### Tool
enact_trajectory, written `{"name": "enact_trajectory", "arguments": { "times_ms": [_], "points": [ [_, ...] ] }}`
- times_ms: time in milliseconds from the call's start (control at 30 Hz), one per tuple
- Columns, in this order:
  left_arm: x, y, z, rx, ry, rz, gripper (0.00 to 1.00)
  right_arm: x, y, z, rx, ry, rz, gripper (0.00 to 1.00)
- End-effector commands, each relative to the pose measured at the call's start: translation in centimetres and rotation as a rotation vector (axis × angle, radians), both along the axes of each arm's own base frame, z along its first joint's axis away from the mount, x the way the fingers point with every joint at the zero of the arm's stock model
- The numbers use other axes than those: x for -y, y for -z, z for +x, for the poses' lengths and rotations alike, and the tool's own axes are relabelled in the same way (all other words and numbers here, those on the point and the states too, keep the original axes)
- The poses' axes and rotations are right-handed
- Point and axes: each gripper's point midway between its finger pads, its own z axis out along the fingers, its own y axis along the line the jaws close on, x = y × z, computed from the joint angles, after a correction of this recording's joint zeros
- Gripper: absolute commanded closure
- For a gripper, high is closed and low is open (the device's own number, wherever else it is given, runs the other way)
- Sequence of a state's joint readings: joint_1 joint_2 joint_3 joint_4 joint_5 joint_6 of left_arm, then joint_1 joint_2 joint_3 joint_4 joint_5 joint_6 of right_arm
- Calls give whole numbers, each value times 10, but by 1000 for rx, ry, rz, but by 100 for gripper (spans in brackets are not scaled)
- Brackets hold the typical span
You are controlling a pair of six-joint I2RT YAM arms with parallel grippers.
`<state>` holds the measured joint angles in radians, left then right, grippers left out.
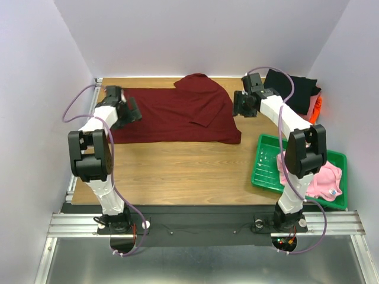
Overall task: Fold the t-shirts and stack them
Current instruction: Fold the tshirt
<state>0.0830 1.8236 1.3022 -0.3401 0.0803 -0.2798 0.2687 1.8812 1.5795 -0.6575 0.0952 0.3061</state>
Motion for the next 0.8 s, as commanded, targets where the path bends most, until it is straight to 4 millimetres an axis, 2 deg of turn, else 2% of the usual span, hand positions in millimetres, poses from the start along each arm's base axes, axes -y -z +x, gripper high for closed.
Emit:
{"name": "enact_trajectory", "arguments": {
  "times_ms": [0,67,100,133,167,200,233,300,333,400,600,767],
  "points": [
    [57,-65,26,152,89,19,1,-36,-17,23,58,-139,49,39],
    [72,-73,31,181,120,3,1,-52,-20,31,67,-175,85,39],
    [88,-73,31,184,158,-18,1,-62,-19,32,69,-198,100,39],
    [94,-72,31,185,175,-31,1,-71,-9,33,49,-217,117,39],
    [101,-73,31,190,193,-43,1,-80,-8,34,49,-237,129,40],
    [114,-67,28,175,232,-73,1,-92,-11,38,65,-258,144,41],
    [121,-64,25,167,246,-94,1,-102,-1,39,47,-281,163,41],
    [139,-54,18,142,293,-147,1,-121,-1,43,55,-317,182,43],
    [145,-53,16,136,302,-164,1,-128,10,42,31,-326,188,43],
    [161,-45,9,120,341,-192,1,-139,14,43,26,-338,203,44],
    [192,-19,-2,61,404,-273,1,-147,35,39,-24,-339,217,45],
    [206,-11,-3,46,434,-289,1,-150,44,36,-41,-356,215,46]
  ]
}}
